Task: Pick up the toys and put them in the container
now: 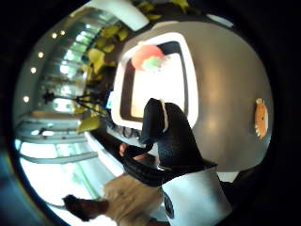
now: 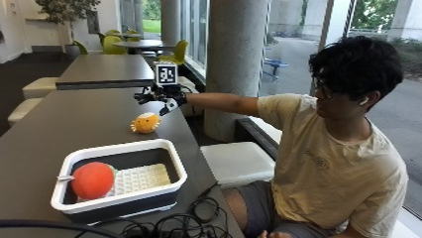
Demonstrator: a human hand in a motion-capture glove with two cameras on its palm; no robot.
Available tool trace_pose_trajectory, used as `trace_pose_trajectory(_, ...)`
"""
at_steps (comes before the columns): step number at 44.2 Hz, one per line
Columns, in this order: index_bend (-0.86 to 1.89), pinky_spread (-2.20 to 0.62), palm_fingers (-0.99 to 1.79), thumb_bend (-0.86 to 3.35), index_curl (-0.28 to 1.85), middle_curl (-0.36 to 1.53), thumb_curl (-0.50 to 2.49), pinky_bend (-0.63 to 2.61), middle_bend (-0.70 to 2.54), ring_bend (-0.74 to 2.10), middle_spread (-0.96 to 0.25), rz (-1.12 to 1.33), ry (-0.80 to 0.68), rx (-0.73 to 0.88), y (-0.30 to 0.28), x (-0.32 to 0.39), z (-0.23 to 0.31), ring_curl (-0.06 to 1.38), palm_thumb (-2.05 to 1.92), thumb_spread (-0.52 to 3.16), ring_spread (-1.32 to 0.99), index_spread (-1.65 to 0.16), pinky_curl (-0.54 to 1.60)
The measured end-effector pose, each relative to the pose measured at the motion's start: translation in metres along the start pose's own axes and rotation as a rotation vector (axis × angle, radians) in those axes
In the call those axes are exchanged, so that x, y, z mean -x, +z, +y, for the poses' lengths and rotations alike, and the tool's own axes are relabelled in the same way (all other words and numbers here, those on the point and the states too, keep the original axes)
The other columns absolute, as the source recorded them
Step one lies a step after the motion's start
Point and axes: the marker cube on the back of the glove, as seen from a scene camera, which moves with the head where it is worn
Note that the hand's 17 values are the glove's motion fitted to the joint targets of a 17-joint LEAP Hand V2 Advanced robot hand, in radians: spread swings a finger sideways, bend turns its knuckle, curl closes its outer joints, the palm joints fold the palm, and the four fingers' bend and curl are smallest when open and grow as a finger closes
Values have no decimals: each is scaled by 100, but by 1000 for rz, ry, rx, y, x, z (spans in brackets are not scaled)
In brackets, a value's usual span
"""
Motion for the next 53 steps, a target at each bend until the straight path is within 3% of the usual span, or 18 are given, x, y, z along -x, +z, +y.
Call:
trace_pose_trajectory(15, 16, 1, -18, -1, 38, 28, 30, 95, 11, 17, -3, 12, 105, 33, 45, -109, 58, 36, -1, 140, -4, -30, 33)
trace_pose_trajectory(20, 16, 1, -18, -2, 38, 26, 29, 94, 11, 17, -3, -49, 123, 39, 55, -88, 63, 35, -1, 139, -4, -30, 33)
trace_pose_trajectory(27, 17, 1, -18, -1, 37, 24, 29, 92, 11, 16, -3, 183, 44, 39, 48, -87, 66, 33, -1, 139, -3, -29, 33)
trace_pose_trajectory(53, 17, 2, -17, -2, 38, 20, 28, 89, 11, 16, -3, 158, 71, 27, 50, -108, 73, 28, -1, 139, -3, -30, 33)
